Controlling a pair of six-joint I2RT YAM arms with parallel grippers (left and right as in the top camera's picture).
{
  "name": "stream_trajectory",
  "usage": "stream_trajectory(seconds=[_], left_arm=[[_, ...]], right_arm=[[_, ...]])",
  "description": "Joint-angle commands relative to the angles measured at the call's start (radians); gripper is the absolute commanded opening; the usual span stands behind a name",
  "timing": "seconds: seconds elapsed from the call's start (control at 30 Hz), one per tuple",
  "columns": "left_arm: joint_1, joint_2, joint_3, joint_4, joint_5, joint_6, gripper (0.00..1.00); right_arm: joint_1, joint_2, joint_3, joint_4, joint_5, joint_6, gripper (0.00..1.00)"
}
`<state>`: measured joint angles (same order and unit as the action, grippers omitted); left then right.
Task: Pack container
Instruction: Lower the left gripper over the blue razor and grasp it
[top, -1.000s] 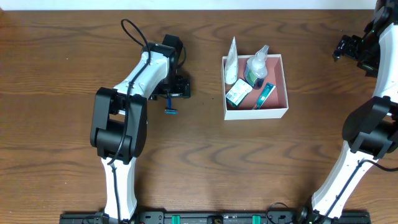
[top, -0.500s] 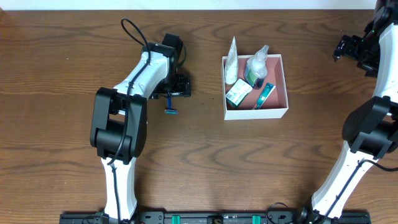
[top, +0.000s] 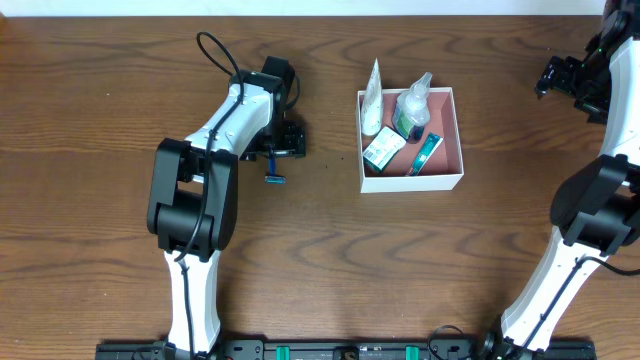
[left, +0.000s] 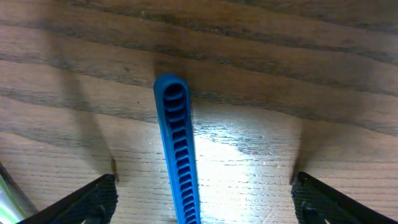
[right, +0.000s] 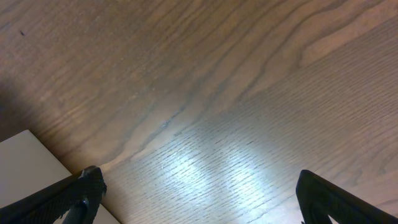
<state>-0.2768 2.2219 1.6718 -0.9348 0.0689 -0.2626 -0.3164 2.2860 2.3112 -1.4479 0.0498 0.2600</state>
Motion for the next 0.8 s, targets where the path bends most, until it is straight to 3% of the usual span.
stream_trajectory(seconds=[0.0, 0.3, 0.6, 0.77], left_arm=[[0.001, 0.016, -0.002, -0.002, -0.001, -0.002, 0.86], [0.001, 0.016, -0.002, -0.003, -0.001, -0.002, 0.54], [0.001, 0.016, -0.002, -0.003, -0.001, -0.002, 0.38], [0.001, 0.016, -0.002, -0.003, -0.001, -0.002, 0.34]], right_arm=[[0.003, 0.0, -0.002, 0.0, 0.01, 0.013, 0.99], [0.002, 0.0, -0.002, 0.0, 0.01, 0.013, 0.99], [0.002, 0.0, -0.002, 0.0, 0.01, 0.013, 0.99], [0.003, 0.0, -0.002, 0.0, 0.01, 0.013, 0.99]])
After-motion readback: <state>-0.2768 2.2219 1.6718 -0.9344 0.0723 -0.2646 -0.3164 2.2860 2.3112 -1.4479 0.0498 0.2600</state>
